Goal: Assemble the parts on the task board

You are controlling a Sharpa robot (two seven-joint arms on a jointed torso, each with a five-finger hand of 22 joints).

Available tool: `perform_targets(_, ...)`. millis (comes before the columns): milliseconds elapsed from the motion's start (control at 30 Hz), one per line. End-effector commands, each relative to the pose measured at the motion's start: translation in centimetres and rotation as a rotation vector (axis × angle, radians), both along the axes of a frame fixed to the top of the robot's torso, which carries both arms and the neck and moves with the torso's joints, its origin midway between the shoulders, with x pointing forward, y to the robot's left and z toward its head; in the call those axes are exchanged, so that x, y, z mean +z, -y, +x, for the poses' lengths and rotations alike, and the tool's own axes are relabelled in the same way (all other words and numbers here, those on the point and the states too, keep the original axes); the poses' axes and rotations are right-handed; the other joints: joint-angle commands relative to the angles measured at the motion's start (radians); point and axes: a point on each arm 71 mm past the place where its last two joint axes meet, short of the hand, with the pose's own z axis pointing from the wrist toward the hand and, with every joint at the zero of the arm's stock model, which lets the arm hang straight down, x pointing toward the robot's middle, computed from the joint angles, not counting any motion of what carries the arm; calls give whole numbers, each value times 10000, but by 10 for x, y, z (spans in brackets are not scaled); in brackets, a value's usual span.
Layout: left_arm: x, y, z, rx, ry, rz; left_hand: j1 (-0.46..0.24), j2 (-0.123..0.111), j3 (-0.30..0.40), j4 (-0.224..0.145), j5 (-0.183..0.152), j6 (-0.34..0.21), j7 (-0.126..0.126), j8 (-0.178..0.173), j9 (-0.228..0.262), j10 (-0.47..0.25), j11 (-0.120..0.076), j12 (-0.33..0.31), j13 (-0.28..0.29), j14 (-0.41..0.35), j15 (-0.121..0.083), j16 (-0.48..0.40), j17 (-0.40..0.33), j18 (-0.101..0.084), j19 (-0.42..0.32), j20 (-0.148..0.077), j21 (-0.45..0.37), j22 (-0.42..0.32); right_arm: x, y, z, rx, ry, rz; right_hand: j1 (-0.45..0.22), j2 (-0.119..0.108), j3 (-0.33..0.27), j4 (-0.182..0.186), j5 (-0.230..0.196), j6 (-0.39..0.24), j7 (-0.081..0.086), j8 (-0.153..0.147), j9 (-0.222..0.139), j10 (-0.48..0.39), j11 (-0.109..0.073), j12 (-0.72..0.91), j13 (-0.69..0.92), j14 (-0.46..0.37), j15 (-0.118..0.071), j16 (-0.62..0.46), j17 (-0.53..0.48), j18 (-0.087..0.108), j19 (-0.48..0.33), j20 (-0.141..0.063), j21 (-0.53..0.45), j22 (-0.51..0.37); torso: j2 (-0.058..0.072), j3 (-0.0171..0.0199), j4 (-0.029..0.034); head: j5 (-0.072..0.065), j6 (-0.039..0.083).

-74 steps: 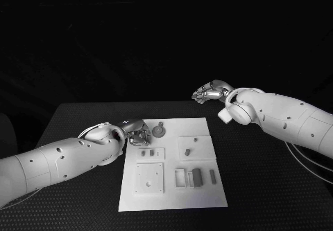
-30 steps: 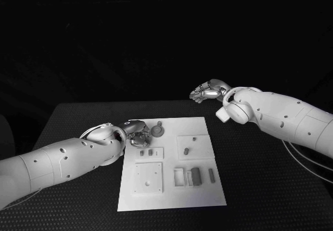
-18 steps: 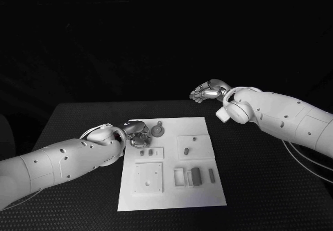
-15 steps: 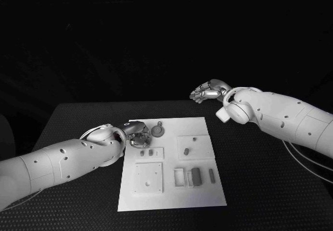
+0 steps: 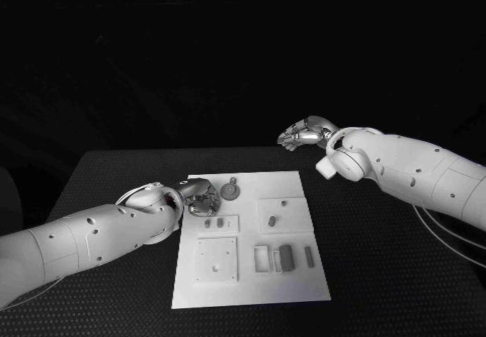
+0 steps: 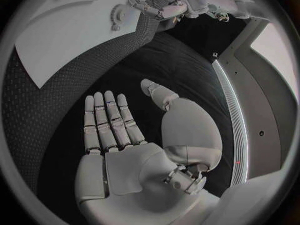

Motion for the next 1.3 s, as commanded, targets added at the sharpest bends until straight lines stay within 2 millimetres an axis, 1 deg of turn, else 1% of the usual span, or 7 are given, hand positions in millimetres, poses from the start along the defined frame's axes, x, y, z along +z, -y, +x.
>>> perform_targets(33,-4,-3,0,210,-117,83,-1,-146,-19,23,31,-126,-2,-36,-27,-458,335,-65,-37,-36,94,54,-18,182,-69,-197,-49,75,0,-1,-1,165,-2,45,-52,71,-60,-17,50,-88,193,38,-15,36,16,-39,-7,-66,-10,-26,-11,-99,-25,4,-71,14,3,-3,-1,-4,3)
perform_targets(400,-4,-11,1,418,-130,163,70,-158,-2,24,37,-239,-18,-44,-68,-579,374,-39,-79,-35,134,110,-29,242,-45,-147,-49,93,0,0,0,144,-3,38,-48,74,-59,-19,50,-88,193,41,-18,37,16,-42,-7,-67,-10,-26,-12,-99,-24,4,-77,20,1,-7,3,-4,17)
perform_targets(900,-2,-44,10,1264,215,129,271,-171,113,16,54,-47,42,125,-46,-587,379,-10,-88,-54,139,145,-63,284,-39,-124,-61,114,0,6,-1,35,2,-20,17,69,-43,-71,42,-88,193,50,-28,45,15,-48,-6,-62,-5,-19,-13,-94,-18,-2,-97,42,-1,-19,3,-16,65)
perform_targets(1033,4,-54,15,1857,185,-542,272,-181,123,27,53,-35,72,140,-48,-583,382,-6,-88,-63,143,141,-72,283,-37,-118,-64,115,1,8,-2,116,172,-337,140,69,-16,-170,2,-82,188,65,-38,60,13,-52,-3,-53,-3,-9,-13,-90,1,-5,-116,72,3,-18,2,-17,97)
perform_targets(1100,7,-60,16,2195,14,-1064,240,-179,137,43,54,14,173,183,-46,-559,385,8,-84,-147,147,59,-124,280,-41,-107,-73,117,1,8,-3,267,360,-770,257,77,6,-270,-50,-70,186,82,-44,85,14,-48,0,-25,-2,11,-9,-82,32,-6,-126,96,0,-15,-2,-7,140)
perform_targets(1200,13,-68,19,3025,-649,-2452,65,-185,125,92,50,41,212,227,-54,-534,384,16,-81,-219,149,-82,-220,255,-97,-85,-144,94,0,7,-7,552,552,-1364,440,104,51,-411,-149,9,165,141,-40,197,-16,1,20,77,-20,74,10,-48,143,-10,-125,128,-6,-8,-6,-26,184)
perform_targets(1300,22,-77,23,3799,-1179,-3977,-280,-220,146,155,36,36,294,273,-70,-529,426,12,-83,-660,189,-732,-562,137,-484,4,-552,-62,-5,5,-13,1057,680,-2133,676,134,155,-544,-321,208,114,265,-3,456,-122,128,59,351,-109,220,61,50,444,-24,-67,167,-6,-4,-7,-61,228)
